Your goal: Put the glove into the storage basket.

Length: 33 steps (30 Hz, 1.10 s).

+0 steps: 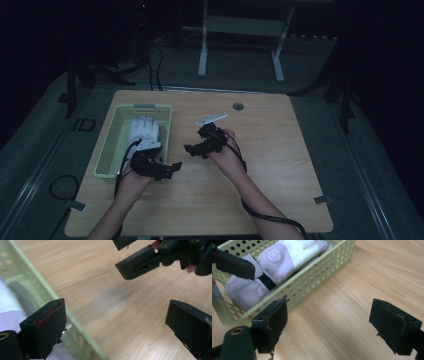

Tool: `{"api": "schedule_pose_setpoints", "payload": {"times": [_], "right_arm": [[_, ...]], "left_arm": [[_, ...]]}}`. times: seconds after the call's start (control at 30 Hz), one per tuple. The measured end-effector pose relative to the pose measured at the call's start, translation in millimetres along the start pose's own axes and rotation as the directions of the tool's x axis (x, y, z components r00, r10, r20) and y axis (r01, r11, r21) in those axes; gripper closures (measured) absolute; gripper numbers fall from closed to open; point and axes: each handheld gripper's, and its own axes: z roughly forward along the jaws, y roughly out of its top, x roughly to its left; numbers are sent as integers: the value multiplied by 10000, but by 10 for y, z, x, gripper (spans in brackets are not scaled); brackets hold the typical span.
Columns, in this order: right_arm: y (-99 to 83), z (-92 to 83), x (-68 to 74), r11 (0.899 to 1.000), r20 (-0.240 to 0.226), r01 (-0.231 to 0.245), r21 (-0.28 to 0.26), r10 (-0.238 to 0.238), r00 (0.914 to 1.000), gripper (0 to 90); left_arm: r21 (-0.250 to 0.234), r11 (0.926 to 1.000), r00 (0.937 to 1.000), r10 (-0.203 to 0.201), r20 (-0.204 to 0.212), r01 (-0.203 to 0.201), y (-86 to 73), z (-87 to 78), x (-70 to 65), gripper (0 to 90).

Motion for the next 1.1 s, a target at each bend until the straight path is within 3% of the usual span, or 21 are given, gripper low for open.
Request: {"api": "schedule_pose_setpoints", "payload": {"times": [0.03,0.07,0.2,0.53,0.73,1.1], "right_arm": [[0,0,0,10000,0,0,0,0,10000,150],[-78,-48,-72,10000,61,-57,-31,57,10000,150],[-195,-73,-143,10000,134,-58,18,58,9999,150],[-537,-63,-342,9994,117,-309,148,308,9995,150],[-722,-56,-435,9987,174,-469,182,466,9988,150],[-980,-61,-540,9985,330,-525,122,521,9981,149]], "left_arm": [[-104,9998,9998,155,80,-154,-8,59,-86,36],[-204,9997,9998,166,56,-165,-16,73,-113,36],[-494,9985,9994,252,221,-240,-54,135,-227,36],[-197,9983,9949,572,825,-557,-138,346,-438,36],[54,9954,9905,948,997,-958,-186,476,-581,36],[378,9902,9843,1287,1208,-1341,-330,685,-710,36]]}}
